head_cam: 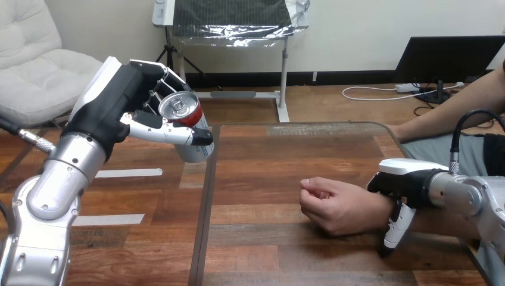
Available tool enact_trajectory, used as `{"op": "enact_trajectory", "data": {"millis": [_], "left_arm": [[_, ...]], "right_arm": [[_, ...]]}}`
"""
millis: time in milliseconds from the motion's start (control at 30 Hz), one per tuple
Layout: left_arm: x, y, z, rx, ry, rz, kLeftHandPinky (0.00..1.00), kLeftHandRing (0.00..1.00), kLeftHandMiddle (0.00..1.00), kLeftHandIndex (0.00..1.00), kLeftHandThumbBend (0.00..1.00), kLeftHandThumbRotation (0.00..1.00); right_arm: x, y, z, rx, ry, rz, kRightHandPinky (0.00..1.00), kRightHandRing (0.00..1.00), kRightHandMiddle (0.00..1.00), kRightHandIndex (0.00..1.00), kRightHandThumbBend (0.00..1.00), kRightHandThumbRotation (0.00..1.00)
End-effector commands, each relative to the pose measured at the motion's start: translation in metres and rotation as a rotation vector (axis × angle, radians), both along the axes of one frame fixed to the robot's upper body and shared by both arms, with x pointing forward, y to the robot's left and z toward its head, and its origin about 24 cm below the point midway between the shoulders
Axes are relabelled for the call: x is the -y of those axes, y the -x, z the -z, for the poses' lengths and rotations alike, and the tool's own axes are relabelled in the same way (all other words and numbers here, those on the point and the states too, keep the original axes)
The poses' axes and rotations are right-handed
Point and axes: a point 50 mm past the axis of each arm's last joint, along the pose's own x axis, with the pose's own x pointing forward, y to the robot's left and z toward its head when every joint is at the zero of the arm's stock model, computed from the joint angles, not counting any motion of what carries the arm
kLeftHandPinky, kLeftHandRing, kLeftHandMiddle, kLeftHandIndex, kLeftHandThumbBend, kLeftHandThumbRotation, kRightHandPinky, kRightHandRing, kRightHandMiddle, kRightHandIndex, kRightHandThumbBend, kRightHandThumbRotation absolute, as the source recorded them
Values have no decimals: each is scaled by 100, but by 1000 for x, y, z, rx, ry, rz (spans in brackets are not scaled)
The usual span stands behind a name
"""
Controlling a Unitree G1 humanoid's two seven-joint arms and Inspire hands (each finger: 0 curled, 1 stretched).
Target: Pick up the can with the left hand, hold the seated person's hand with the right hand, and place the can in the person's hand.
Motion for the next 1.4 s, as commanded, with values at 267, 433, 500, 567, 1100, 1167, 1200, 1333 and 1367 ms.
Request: {"op": "enact_trajectory", "data": {"millis": [267,433,500,567,1100,1167,1200,1333,1367], "left_arm": [[1,-4,-37,154,-6,16,26,32,37,39,81,0],[1,-4,-37,154,-6,15,26,32,37,39,81,0],[1,-4,-37,152,-8,13,26,31,37,39,81,0],[1,-4,-37,152,-8,13,26,31,37,39,81,0],[1,-4,-37,149,-14,6,27,32,37,39,82,0],[1,-4,-37,147,-13,5,27,32,37,39,82,0],[1,-4,-37,146,-13,5,27,32,37,39,82,0],[0,-5,-36,143,-9,5,27,32,37,39,82,0],[0,-5,-35,142,-9,5,27,32,37,39,82,0]], "right_arm": [[26,19,24,-132,125,51,61,77,83,83,100,2],[26,20,26,-129,137,40,58,73,80,80,100,1],[26,20,26,-130,146,37,57,72,79,79,100,0],[26,20,27,-131,153,34,57,71,77,78,100,0],[26,23,29,-80,131,-9,50,58,61,52,90,0],[27,23,28,-68,115,-2,49,58,60,49,90,0],[27,22,28,-65,111,-1,49,58,60,48,90,0],[27,21,25,-49,88,10,47,57,59,44,90,0],[27,21,25,-46,82,10,47,57,59,43,90,0]]}}
